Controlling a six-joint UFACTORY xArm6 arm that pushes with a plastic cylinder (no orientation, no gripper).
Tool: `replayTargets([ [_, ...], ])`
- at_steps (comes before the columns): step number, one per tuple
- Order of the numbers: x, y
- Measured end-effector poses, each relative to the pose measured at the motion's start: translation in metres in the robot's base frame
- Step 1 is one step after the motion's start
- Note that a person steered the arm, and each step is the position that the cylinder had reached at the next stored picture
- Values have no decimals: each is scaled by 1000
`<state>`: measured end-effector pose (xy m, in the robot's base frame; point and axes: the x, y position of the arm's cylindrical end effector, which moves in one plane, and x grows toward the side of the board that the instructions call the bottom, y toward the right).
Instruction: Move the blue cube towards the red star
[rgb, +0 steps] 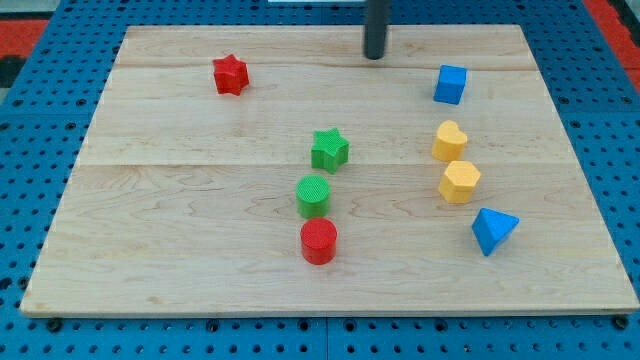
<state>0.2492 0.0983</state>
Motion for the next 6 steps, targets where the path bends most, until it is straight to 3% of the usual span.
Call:
replayTargets([
  [2, 21, 113],
  [3, 71, 111],
  [6, 71, 80],
])
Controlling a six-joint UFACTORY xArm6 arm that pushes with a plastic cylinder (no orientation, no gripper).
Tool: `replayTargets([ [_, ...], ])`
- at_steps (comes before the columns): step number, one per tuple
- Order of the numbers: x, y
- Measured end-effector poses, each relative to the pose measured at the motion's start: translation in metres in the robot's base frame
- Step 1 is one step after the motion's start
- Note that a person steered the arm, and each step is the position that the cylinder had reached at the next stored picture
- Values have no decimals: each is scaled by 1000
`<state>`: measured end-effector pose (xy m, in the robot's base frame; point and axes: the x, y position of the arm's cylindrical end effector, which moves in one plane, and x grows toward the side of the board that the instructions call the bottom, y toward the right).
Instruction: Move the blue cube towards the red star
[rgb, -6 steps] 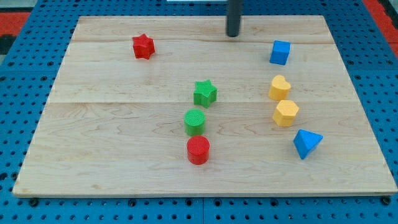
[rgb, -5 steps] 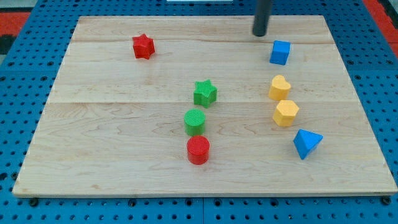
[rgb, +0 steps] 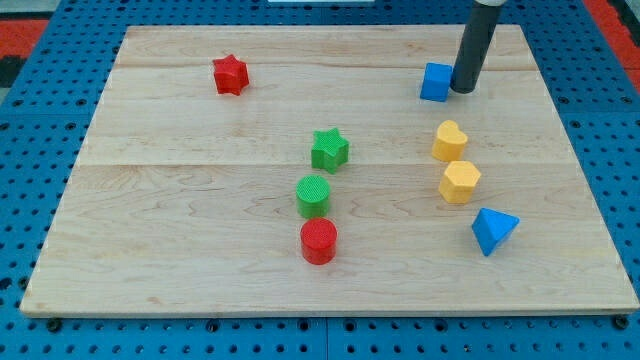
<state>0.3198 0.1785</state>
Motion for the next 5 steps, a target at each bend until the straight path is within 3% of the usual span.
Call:
replayTargets([
  [2, 0, -16],
  [4, 3, -114],
  [5, 2, -115],
])
